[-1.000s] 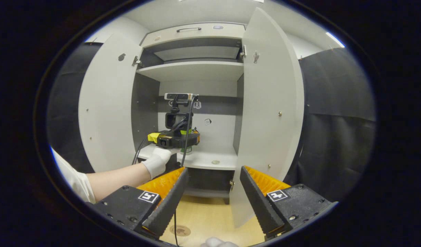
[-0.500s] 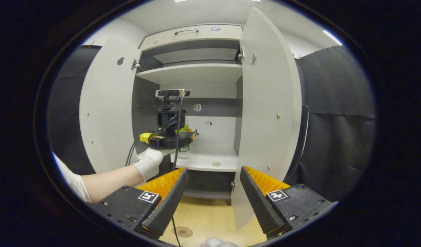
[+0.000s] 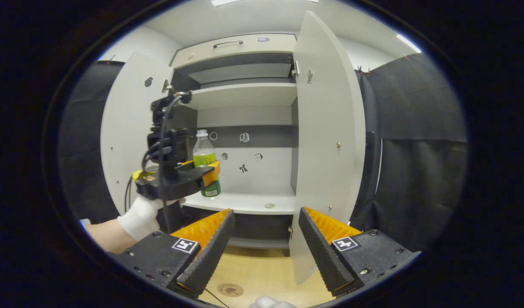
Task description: Grasp the bottle in the cabinet with the left hand and place it on the coaster, then close the right door with the right hand and the left door with the left hand.
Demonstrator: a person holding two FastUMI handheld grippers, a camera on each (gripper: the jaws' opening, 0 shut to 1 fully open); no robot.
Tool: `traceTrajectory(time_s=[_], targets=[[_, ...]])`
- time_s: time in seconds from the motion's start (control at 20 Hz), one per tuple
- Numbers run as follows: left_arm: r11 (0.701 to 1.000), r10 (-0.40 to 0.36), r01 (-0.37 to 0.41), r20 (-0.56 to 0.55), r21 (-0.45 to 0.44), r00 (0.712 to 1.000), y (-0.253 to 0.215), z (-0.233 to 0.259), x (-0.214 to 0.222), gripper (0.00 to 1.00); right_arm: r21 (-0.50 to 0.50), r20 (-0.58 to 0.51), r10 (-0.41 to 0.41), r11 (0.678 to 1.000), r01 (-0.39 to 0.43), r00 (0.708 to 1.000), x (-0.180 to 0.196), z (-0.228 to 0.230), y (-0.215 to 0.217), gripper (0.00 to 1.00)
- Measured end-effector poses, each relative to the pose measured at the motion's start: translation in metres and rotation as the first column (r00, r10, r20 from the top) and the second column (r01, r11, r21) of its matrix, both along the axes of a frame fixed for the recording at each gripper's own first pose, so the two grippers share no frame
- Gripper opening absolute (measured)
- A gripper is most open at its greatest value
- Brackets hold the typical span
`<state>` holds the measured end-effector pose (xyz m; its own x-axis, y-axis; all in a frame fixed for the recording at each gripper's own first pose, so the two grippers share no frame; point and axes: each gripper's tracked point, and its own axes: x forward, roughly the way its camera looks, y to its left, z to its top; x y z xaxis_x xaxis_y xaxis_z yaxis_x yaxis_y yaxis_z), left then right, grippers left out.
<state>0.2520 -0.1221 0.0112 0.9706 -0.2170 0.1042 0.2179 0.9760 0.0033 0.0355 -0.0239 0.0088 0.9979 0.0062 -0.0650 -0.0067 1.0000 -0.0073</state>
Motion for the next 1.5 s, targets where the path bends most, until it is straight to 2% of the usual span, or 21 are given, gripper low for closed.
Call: traceTrajectory(time_s=[0.1, 0.15, 0.2, 0.65, 0.8, 0.95, 1.15, 1.35, 1.4, 1.5], targets=[[1.0, -0.016, 0.016, -0.015, -0.011, 1.0, -0.001, -0.009, -0.026, 0.74, 0.005, -0.002, -0.005, 1.0, 0.005, 1.0, -0.002, -0.001, -0.003, 0.95], [1.0, -0.024, 0.024, -0.032, -0.016, 0.999, -0.001, -0.016, -0.039, 0.74, 0.006, -0.002, -0.008, 1.0, 0.008, 1.0, -0.003, -0.002, -0.005, 0.99], [0.999, -0.033, 0.032, -0.045, -0.023, 0.998, -0.001, -0.024, -0.051, 0.74, 0.006, -0.002, -0.01, 1.0, 0.01, 1.0, -0.004, -0.002, -0.006, 0.95], [0.998, -0.054, 0.051, -0.133, -0.028, 0.99, 0.008, -0.109, -0.129, 0.74, 0.002, -0.007, -0.046, 0.999, 0.046, 0.999, -0.017, -0.012, -0.023, 0.95], [0.997, -0.066, 0.061, -0.17, -0.037, 0.983, 0.006, -0.143, -0.146, 0.74, 0.005, -0.003, -0.059, 0.998, 0.059, 0.998, -0.022, -0.013, -0.031, 0.95], [0.997, -0.071, 0.07, -0.203, -0.01, 0.977, 0.002, -0.179, -0.158, 0.74, 0.003, 0.003, -0.062, 0.998, 0.062, 0.998, -0.027, -0.012, -0.035, 0.95], [0.995, -0.1, 0.103, -0.192, 0.007, 0.976, -0.01, -0.213, -0.168, 0.74, -0.021, 0.002, -0.068, 0.997, 0.068, 0.998, -0.032, -0.012, -0.041, 0.95], [0.987, -0.158, 0.151, -0.191, -0.047, 0.969, -0.027, -0.245, -0.178, 0.74, -0.039, -0.014, -0.074, 0.997, 0.073, 0.997, -0.036, -0.015, -0.046, 0.95], [0.985, -0.172, 0.164, -0.189, -0.056, 0.967, -0.03, -0.252, -0.182, 0.7, -0.047, -0.019, -0.075, 0.996, 0.075, 0.997, -0.037, -0.016, -0.047, 0.95], [0.981, -0.191, 0.183, -0.173, -0.061, 0.966, -0.037, -0.264, -0.185, 0.74, -0.059, -0.025, -0.077, 0.995, 0.076, 0.997, -0.039, -0.016, -0.049, 0.95]])
